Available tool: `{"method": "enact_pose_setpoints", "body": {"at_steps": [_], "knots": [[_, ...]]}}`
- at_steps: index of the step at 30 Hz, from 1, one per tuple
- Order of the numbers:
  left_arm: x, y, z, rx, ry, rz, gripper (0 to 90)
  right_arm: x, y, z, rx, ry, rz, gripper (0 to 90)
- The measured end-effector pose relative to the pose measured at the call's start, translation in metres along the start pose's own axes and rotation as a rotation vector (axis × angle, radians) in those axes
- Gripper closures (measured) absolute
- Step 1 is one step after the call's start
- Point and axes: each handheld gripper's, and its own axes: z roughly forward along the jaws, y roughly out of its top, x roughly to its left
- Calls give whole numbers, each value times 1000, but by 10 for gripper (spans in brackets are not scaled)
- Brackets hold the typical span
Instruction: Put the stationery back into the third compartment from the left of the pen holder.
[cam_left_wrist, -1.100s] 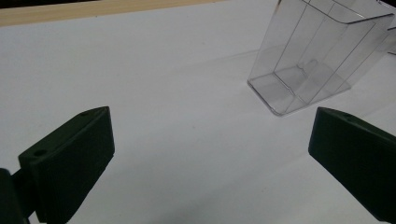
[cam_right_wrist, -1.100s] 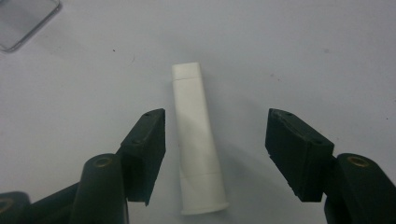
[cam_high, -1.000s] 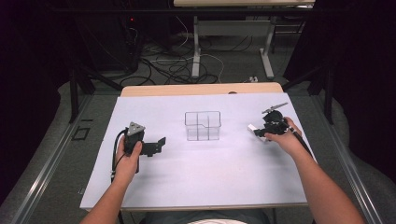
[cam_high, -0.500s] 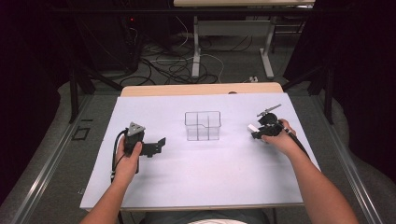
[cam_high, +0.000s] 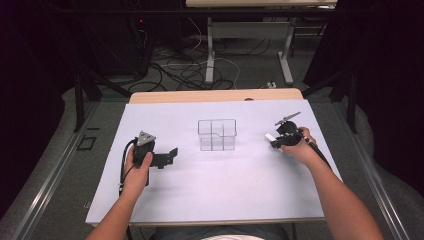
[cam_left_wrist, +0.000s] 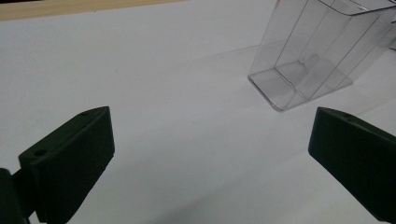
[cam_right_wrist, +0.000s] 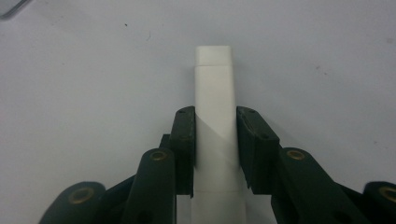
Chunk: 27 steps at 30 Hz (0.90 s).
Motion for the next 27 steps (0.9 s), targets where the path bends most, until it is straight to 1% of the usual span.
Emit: {"method": "enact_pose_setpoints", "body": {"at_steps": [2, 3, 4, 5, 6, 7, 9, 10, 11, 12, 14, 17, 19, 20, 23, 24, 25, 26, 27], "knots": [[0, 0, 0, 2, 3, 7, 3, 0, 0, 0, 0, -8, -3, 690], [0, 0, 0, 2, 3, 6, 3, 0, 0, 0, -2, 0, -23, 690], [1, 0, 0, 2, 3, 6, 3, 1, 0, 0, -2, -7, -32, 690], [0, 0, 0, -5, 3, 0, 3, 1, 0, 0, -2, -7, -32, 690], [0, 0, 0, -5, 3, -2, 3, 1, 0, 0, 2, -10, -15, 690], [0, 0, 0, -5, 2, -3, 3, 1, 0, 0, 3, -9, -15, 690], [1, 0, 0, 2, 3, 5, 3, 1, 0, 0, 0, -14, -16, 690], [1, 0, 0, 2, 2, 6, 3, 0, 0, 0, 2, -7, -15, 691], [0, 0, 0, 2, 2, 8, 3, 1, 1, 0, 6, -8, -3, 691], [0, 0, 0, 3, 3, 7, 3, 0, 1, 0, 2, -6, -8, 691], [0, 0, 1, -6, 4, 6, 3, 0, 1, 0, 7, -4, -4, 691], [0, 0, 0, -2, 5, 3, 3, 0, 0, 0, 2, 1, -8, 692], [1, 0, 0, 5, 1, 2, 3, 1, 1, 0, 4, -8, -7, 692], [0, 0, 0, 3, -2, -6, 3, 1, 0, -1, 2, -2, -29, 692], [1, 1, 0, 0, 1, -1, 3, 3, 0, -2, -1, -3, -43, 692], [1, 1, 0, -6, 2, -5, 3, 6, 0, -1, -34, -4, -45, 692], [1, 1, 0, -7, 0, -7, 3, 6, 0, -1, -34, -4, -45, 692], [1, 2, -1, -1, -4, -10, 3, 10, 1, -6, -14, -3, -73, 692], [0, 1, -1, -9, -6, -20, 3, 12, 1, -8, -21, 1, -87, 692]]}}
